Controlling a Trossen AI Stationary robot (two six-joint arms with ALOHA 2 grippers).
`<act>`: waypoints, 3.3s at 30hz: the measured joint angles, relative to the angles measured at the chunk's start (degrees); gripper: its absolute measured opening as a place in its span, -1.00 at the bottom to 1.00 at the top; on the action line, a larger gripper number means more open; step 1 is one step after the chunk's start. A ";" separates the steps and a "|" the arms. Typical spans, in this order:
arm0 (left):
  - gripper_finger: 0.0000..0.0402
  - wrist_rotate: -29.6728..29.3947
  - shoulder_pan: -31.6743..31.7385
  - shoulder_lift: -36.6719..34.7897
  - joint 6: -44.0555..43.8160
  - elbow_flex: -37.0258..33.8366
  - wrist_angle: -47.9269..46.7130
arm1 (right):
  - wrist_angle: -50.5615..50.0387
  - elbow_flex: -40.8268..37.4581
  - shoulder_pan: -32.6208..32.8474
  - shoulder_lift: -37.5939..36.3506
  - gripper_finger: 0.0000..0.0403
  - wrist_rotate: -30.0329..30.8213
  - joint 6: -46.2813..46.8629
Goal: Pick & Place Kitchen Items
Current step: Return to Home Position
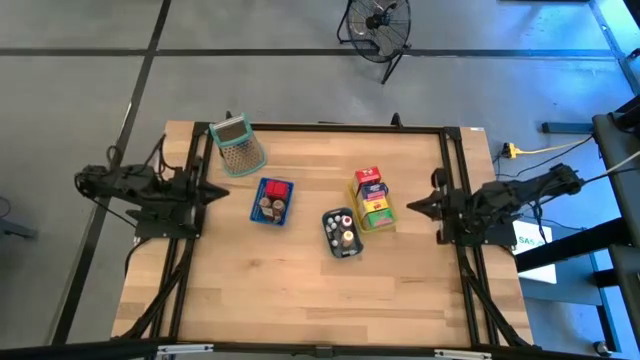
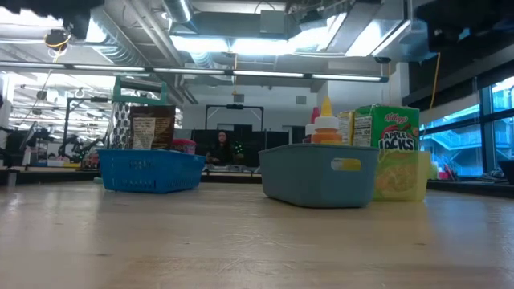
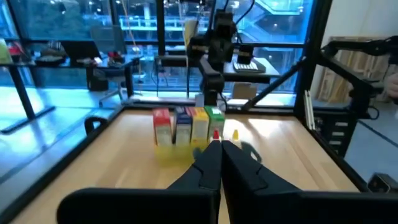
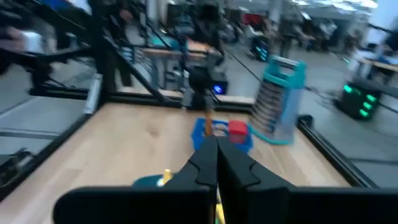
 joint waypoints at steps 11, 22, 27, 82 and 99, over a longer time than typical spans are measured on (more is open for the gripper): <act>-0.98 0.95 0.00 -4.61 -1.54 -13.93 14.90 | 8.43 -11.25 -0.02 -5.27 -0.99 -1.99 3.48; -0.99 2.69 -0.02 -4.63 -1.64 -20.32 16.70 | 21.14 -20.80 -0.05 -5.23 -0.99 -6.51 3.22; -0.98 2.72 -0.02 -4.63 -2.34 -23.59 19.49 | 21.38 -20.78 -0.05 -5.26 -0.99 -6.48 3.54; -0.97 4.11 -0.04 -3.85 14.57 -25.60 21.84 | 10.65 -20.69 -0.07 -5.21 -0.99 -2.97 2.90; -0.98 4.15 -0.04 -3.84 14.57 -25.60 21.86 | 10.65 -20.69 -0.07 -5.21 -0.99 -2.95 2.90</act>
